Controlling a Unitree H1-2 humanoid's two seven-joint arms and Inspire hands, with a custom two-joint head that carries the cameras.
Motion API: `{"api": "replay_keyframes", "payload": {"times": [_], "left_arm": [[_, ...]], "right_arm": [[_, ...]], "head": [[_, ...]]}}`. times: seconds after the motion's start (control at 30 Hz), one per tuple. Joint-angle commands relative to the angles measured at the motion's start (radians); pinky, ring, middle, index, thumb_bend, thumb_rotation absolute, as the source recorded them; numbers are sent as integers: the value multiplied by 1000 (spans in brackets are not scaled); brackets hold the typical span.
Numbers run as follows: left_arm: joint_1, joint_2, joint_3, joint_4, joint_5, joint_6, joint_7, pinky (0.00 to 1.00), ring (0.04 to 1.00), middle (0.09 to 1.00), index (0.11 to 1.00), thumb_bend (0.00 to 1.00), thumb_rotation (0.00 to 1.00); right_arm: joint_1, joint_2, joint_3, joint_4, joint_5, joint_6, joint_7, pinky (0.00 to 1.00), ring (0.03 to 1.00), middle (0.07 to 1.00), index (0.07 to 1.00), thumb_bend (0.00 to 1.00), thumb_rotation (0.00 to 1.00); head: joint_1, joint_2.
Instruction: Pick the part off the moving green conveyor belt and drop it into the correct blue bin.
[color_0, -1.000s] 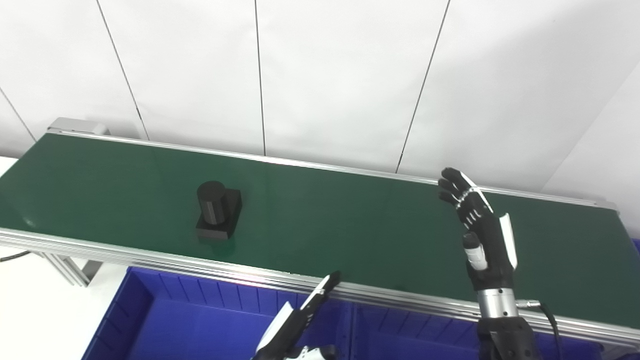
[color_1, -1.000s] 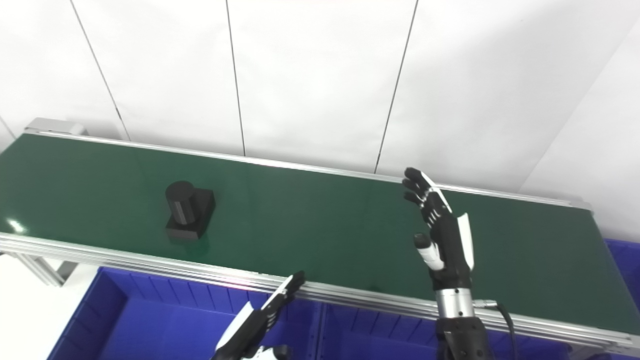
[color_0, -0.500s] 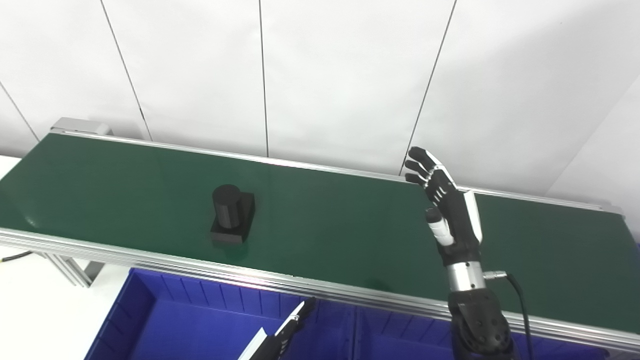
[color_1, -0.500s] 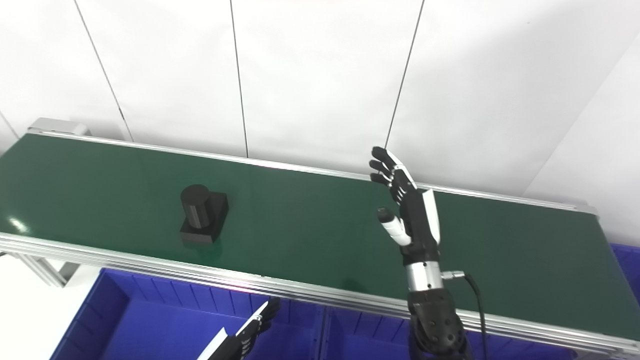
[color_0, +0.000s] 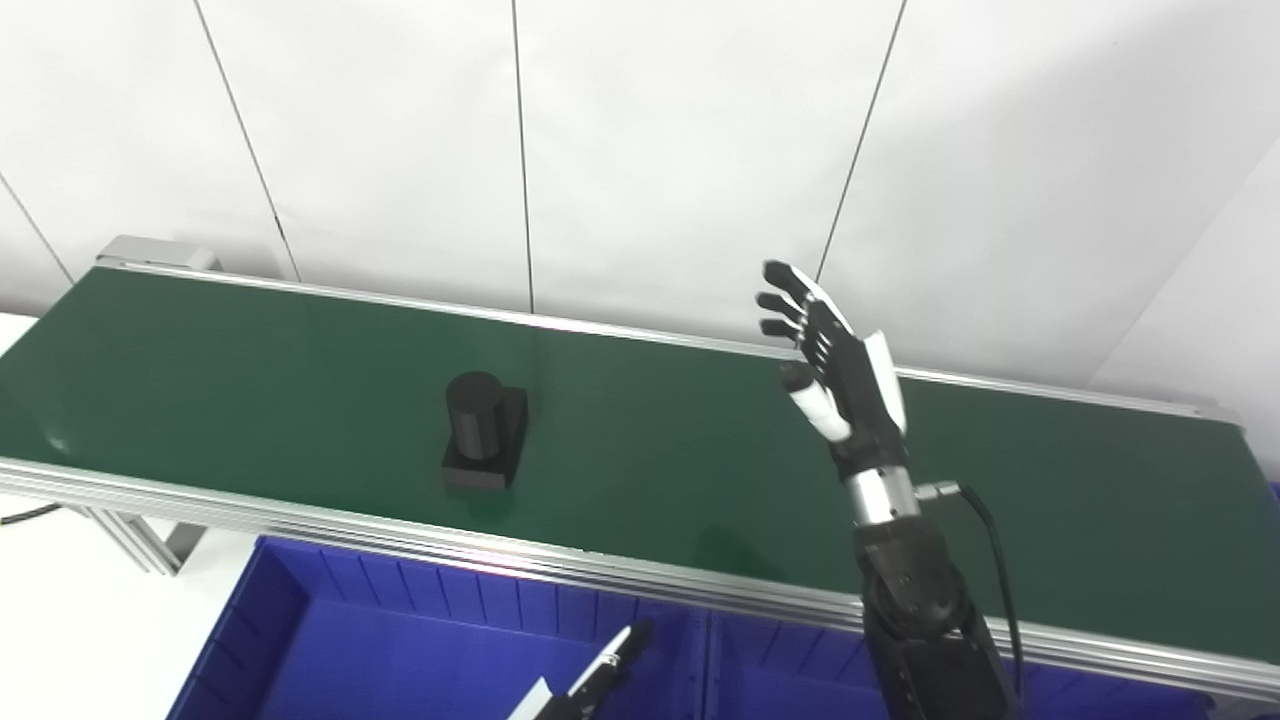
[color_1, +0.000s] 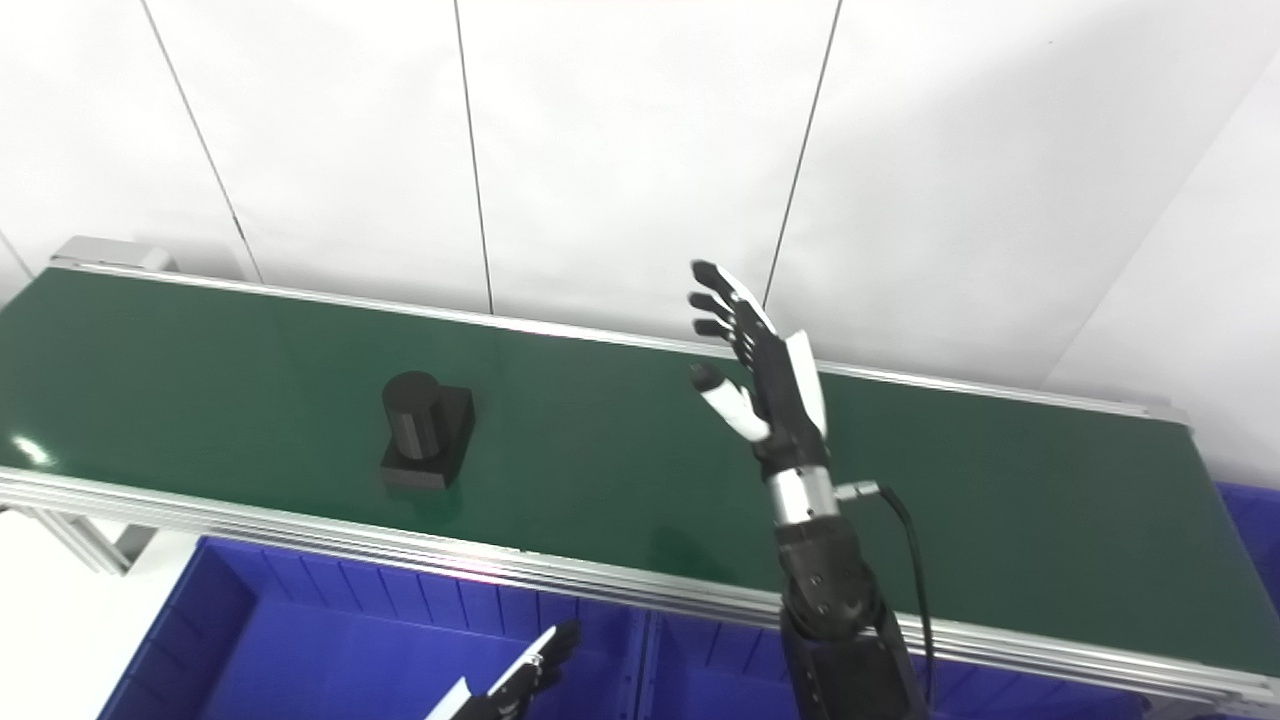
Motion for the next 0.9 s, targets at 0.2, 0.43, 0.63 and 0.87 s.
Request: {"api": "replay_keyframes", "payload": {"times": [0.2,0.43,0.63,0.87], "left_arm": [[-10,-22,-11,-41,14,-20,14,1000,1000,1000,1000,832,842],[-7,-40,-20,-58,17,-14,18,1000,1000,1000,1000,856,838],[-2,-58,-28,-63,19,-35,22,1000,1000,1000,1000,828,818],[6,-73,-43,-68,20,-49,35,1000,1000,1000,1000,811,797]], "right_arm": [[-78,29,16,39,-63,50,-34,741,830,895,884,806,707],[-157,42,40,171,-78,30,-43,745,838,887,887,922,666],[-205,47,68,278,-93,-8,-53,726,825,884,892,974,566],[-229,47,99,333,-125,9,-61,757,838,893,906,1000,473]], "head": [[19,-4],[29,-3],[42,-4],[58,-3]]}}
